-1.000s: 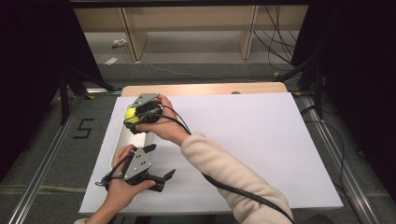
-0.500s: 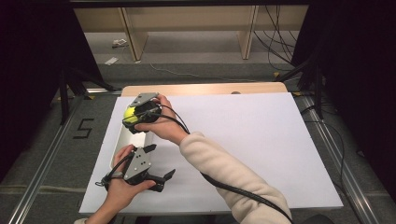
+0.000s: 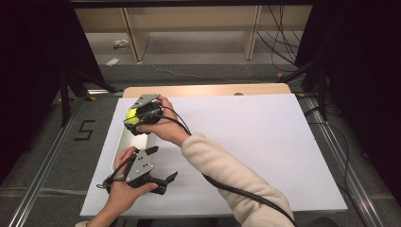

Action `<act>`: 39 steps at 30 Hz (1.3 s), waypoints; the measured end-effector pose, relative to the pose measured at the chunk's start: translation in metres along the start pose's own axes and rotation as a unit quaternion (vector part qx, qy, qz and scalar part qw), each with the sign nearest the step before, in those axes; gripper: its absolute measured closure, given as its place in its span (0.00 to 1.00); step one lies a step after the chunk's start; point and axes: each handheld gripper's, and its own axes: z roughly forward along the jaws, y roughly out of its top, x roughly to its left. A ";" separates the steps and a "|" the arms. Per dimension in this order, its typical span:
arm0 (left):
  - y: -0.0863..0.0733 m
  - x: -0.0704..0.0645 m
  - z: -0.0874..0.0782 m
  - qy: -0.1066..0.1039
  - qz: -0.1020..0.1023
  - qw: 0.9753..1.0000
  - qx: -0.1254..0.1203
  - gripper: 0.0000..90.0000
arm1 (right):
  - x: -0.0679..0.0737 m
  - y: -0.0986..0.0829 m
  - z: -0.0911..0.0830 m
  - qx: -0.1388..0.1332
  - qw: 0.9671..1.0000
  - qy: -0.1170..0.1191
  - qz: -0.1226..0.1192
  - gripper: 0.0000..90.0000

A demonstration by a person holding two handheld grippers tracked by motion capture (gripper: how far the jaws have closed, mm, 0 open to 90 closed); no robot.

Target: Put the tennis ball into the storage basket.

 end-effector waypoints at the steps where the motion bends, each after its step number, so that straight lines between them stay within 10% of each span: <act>1: 0.000 0.000 0.000 -0.001 0.000 1.000 0.000 0.00 | 0.000 0.000 0.001 0.000 1.000 -0.001 0.000 0.29; 39: 0.000 -0.001 0.000 0.000 0.005 1.000 0.002 0.00 | 0.009 -0.010 0.021 0.033 0.999 0.030 -0.002 0.29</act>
